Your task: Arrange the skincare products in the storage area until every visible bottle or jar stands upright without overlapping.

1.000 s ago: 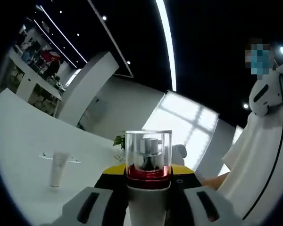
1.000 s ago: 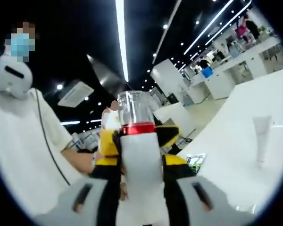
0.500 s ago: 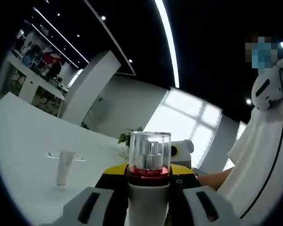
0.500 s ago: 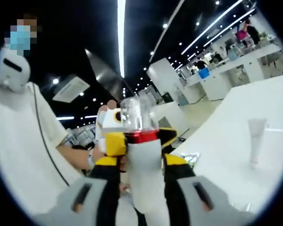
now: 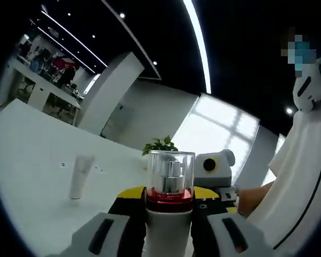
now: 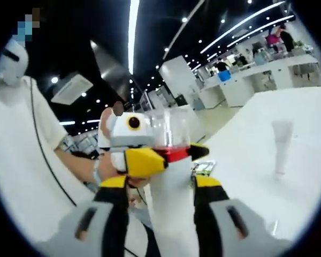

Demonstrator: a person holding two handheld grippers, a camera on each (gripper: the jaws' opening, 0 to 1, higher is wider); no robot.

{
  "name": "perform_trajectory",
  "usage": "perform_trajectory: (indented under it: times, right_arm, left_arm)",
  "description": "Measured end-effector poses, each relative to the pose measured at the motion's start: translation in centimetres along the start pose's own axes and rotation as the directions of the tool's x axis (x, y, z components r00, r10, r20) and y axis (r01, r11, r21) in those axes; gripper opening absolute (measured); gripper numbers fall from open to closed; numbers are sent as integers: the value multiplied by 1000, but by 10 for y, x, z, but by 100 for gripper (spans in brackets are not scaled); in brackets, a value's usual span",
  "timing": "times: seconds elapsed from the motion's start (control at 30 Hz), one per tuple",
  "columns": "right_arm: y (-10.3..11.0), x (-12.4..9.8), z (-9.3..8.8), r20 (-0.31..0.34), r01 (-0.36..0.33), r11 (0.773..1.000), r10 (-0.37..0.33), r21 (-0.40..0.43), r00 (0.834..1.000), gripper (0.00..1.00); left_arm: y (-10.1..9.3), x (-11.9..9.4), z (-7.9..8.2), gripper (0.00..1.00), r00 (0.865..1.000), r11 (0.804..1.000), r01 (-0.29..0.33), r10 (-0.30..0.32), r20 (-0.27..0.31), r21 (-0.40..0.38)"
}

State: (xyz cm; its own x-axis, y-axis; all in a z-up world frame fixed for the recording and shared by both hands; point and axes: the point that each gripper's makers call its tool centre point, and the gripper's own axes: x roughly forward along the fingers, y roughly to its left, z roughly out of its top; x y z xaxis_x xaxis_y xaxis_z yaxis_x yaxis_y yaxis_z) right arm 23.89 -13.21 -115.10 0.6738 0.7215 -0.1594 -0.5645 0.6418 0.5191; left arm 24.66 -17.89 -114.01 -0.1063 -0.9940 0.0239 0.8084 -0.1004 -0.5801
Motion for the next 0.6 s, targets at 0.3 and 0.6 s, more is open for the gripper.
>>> perform_trajectory:
  times: [0.3, 0.6]
  right_arm:
    - [-24, -34, 26, 140, 110, 993, -105, -32, 985, 57]
    - [-14, -1, 34, 133, 33, 998, -25, -54, 991, 52]
  left_arm:
    - [13, -1, -17, 29, 1000, 1000, -19, 19, -17, 4]
    - [3, 1, -29, 29, 998, 999, 11, -8, -67, 44]
